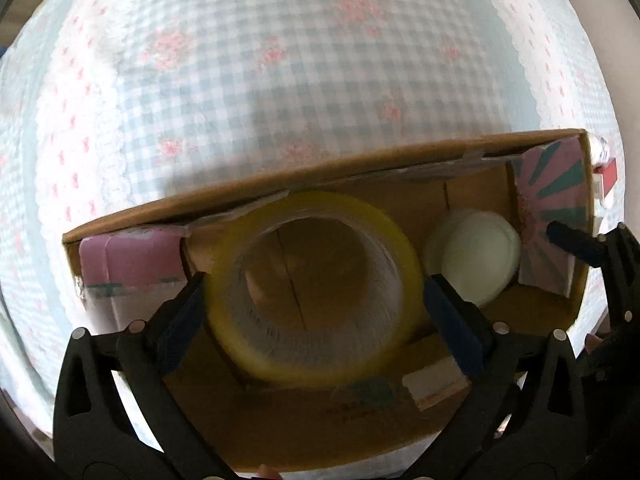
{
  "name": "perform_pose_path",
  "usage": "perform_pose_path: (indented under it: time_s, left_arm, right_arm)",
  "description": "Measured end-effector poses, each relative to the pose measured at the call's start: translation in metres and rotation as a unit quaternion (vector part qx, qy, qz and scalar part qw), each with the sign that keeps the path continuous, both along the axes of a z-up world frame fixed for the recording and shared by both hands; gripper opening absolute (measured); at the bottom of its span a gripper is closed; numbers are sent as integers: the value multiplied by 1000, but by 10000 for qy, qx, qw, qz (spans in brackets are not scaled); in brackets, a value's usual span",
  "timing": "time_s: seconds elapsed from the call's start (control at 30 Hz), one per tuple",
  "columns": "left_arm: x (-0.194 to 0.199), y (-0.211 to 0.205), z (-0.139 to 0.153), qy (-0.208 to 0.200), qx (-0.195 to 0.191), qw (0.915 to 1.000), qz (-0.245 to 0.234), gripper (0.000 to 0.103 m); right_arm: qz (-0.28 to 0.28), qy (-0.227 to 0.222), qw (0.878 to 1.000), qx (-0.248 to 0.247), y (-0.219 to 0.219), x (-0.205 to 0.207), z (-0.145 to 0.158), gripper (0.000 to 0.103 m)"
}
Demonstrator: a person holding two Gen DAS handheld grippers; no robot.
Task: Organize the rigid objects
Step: 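Carry tape roll and green lid into the box and release both, then lift both tools away from the box toward remaining objects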
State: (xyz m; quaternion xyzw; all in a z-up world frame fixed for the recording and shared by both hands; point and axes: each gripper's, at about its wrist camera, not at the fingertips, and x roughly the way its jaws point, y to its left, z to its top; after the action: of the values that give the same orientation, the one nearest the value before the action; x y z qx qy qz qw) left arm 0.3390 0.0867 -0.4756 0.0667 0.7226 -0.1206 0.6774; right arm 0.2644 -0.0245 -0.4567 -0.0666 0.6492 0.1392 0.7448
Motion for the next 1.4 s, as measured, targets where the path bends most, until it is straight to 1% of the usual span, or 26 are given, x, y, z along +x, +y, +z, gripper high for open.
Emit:
perform_pose_path:
  time_s: [0.07, 0.23, 0.33, 0.53, 0.57, 0.77, 0.83, 1.0, 1.03, 1.13, 1.27, 1.4]
  left_arm:
    - [-2, 0, 2, -9, 6, 10000, -24, 103]
    - [-10, -2, 7, -50, 9, 10000, -70, 103]
    - [-7, 10, 14, -93, -38, 9999, -82, 103]
    - [-20, 23, 34, -297, -80, 9995, -64, 103]
    - [-21, 25, 41, -359, -87, 9993, -57, 103]
    - [-32, 31, 84, -730, -129, 9972, -16, 103]
    - [-36, 35, 96, -866, -155, 9961, 2, 103]
    - [-64, 51, 148, -1324, -237, 9909, 16, 103]
    - [-71, 55, 159, -1420, -253, 9895, 28, 103]
    - [-89, 62, 188, -1647, -346, 9857, 86, 103]
    - [-115, 65, 215, -1976, -421, 9793, 158, 103]
    - [-138, 69, 237, -2211, -578, 9733, 201, 103]
  right_arm:
    - [30, -35, 10000, 1, 2, 2, 3, 103]
    - [44, 57, 10000, 15, 5, -6, 2, 103]
    - [-51, 6, 10000, 20, 3, -16, 7, 103]
    - [-188, -89, 9998, -10, -7, -20, 27, 103]
    - [-200, -115, 9997, -16, -10, -18, 32, 103]
    - [-303, -364, 9989, -23, -12, -35, 69, 103]
    - [-348, -440, 9984, -22, -10, -34, 80, 103]
    - [-557, -640, 9964, 76, -5, -59, 120, 103]
    - [-606, -663, 9959, 82, -2, -60, 124, 103]
    - [-870, -765, 9932, 150, -2, -78, 152, 103]
    - [-1354, -855, 9868, 221, -10, -98, 179, 103]
    - [-1918, -1029, 9758, 227, -31, -128, 205, 103]
